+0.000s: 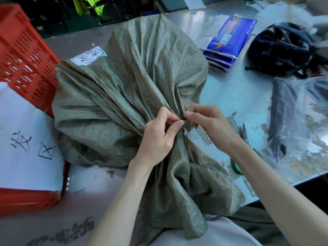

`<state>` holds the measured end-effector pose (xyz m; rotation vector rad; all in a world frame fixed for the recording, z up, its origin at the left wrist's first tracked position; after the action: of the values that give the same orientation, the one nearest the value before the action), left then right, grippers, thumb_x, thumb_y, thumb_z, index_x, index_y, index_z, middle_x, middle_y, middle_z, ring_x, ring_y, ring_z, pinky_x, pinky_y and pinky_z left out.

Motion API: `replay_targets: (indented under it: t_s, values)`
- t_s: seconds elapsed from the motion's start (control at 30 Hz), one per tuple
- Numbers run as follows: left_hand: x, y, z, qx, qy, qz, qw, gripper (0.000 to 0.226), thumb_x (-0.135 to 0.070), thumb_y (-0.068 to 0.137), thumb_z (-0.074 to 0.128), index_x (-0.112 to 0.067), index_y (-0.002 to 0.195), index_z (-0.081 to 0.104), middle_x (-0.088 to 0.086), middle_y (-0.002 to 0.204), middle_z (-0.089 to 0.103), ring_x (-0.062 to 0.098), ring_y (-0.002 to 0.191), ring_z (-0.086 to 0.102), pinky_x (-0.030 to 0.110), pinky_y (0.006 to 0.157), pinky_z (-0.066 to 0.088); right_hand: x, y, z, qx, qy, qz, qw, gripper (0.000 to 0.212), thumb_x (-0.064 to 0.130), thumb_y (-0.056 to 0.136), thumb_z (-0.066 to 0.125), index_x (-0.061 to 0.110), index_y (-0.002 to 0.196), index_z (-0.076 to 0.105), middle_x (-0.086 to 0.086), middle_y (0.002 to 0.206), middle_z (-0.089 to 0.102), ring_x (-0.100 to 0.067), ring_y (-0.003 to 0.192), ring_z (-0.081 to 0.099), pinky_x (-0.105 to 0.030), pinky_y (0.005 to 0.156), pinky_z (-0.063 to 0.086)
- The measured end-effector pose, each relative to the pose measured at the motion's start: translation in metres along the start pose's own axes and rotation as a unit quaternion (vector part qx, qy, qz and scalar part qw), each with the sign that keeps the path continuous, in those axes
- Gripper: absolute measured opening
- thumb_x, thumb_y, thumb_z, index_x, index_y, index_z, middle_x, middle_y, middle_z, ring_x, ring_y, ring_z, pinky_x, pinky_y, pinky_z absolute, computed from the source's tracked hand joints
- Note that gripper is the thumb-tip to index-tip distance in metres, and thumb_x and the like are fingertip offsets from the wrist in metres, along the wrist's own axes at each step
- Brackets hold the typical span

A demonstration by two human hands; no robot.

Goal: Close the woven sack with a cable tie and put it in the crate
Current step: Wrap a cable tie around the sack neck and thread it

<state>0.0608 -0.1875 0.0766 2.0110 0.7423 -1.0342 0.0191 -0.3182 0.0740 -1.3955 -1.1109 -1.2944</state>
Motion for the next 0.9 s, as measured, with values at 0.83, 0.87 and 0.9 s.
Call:
replay_targets:
  t_s: [0.83, 0.87, 0.9]
  values:
    - [0.0, -0.011, -0.014, 0.042, 0.135, 0.056, 0.988, 0.021, -0.022, 0.093, 0.054, -0.002, 0.091, 0.051, 0.005, 0.08, 0.059, 0.009, 0.071, 0.054, 0.019, 0.065, 0.045, -0.002, 0.006, -0.031, -0.09, 0.305, -0.058, 0.946, 0.015, 0.004, 0.086, 0.047, 0.003, 0.072, 0.051, 0.001, 0.056, 0.046, -0.012, 0.057, 0.038, -0.023, 0.058, 0.034]
    - [0.004, -0.014, -0.015, 0.045, 0.144, 0.054, 0.987, 0.021, -0.023, 0.094, 0.054, -0.002, 0.091, 0.051, 0.006, 0.08, 0.059, 0.01, 0.071, 0.053, 0.023, 0.065, 0.046, -0.001, 0.007, -0.035, -0.096, 0.32, -0.064, 0.94, 0.013, 0.004, 0.086, 0.046, 0.003, 0.073, 0.05, 0.001, 0.056, 0.045, -0.012, 0.057, 0.038, -0.023, 0.057, 0.034]
    - [0.007, -0.016, -0.016, 0.048, 0.156, 0.055, 0.985, 0.022, -0.024, 0.094, 0.053, -0.002, 0.091, 0.051, 0.007, 0.081, 0.059, 0.01, 0.071, 0.053, 0.026, 0.065, 0.046, 0.0, 0.008, -0.039, -0.101, 0.333, -0.067, 0.935, 0.011, 0.004, 0.086, 0.046, 0.003, 0.075, 0.048, 0.001, 0.056, 0.045, -0.012, 0.056, 0.038, -0.023, 0.055, 0.033]
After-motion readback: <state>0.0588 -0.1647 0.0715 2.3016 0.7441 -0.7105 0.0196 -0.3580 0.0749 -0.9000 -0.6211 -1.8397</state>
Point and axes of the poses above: each hand's wrist, its own y-axis towards the middle knuckle, its own z-axis out of the palm, x = y × z, the point moved 6 cm from there along y, towards the middle knuckle
